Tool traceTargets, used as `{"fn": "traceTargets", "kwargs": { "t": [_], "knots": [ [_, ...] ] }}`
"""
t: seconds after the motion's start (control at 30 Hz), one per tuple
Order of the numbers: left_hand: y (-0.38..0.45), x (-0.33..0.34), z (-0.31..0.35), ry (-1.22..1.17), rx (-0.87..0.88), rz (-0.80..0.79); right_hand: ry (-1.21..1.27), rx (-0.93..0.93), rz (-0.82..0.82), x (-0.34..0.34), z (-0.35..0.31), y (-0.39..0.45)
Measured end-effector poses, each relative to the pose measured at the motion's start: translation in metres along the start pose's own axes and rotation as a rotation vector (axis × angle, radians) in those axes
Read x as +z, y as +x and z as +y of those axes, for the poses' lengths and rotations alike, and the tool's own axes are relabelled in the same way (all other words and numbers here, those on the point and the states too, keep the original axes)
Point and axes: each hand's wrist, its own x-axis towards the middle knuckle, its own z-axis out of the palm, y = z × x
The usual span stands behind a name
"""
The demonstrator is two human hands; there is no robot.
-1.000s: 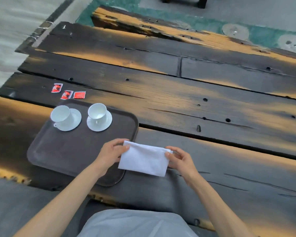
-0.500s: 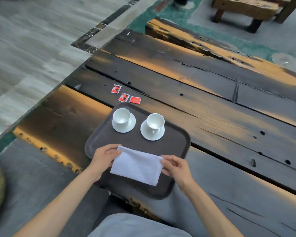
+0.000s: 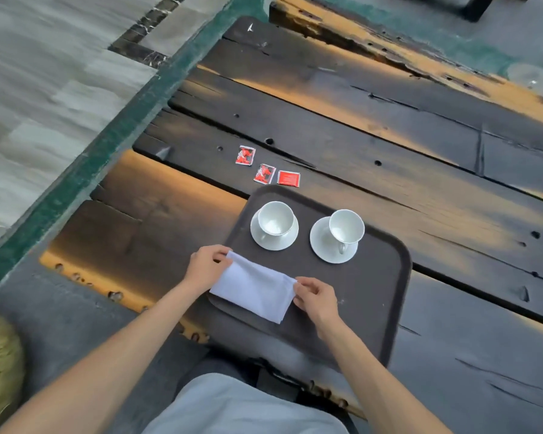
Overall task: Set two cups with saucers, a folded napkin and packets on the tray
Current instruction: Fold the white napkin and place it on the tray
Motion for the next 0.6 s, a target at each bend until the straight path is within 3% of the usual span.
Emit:
{"fn": "traceTargets", "kwargs": {
  "t": [0.23,0.47,0.6],
  "knots": [
    [0.015,-0.003,-0.01,0.454,0.214,0.052,-0.22,-0.011,0.129,0.023,0.003,0.005],
    [0.018,-0.006,-0.01,0.578,0.275,-0.018,-0.509,-0.013,0.182,0.024,-0.013,-0.002],
    [0.03,-0.015,-0.004,0.487,0.319,-0.111,-0.558,-0.129,0.21,0.016,-0.041,-0.009]
  ]
}}
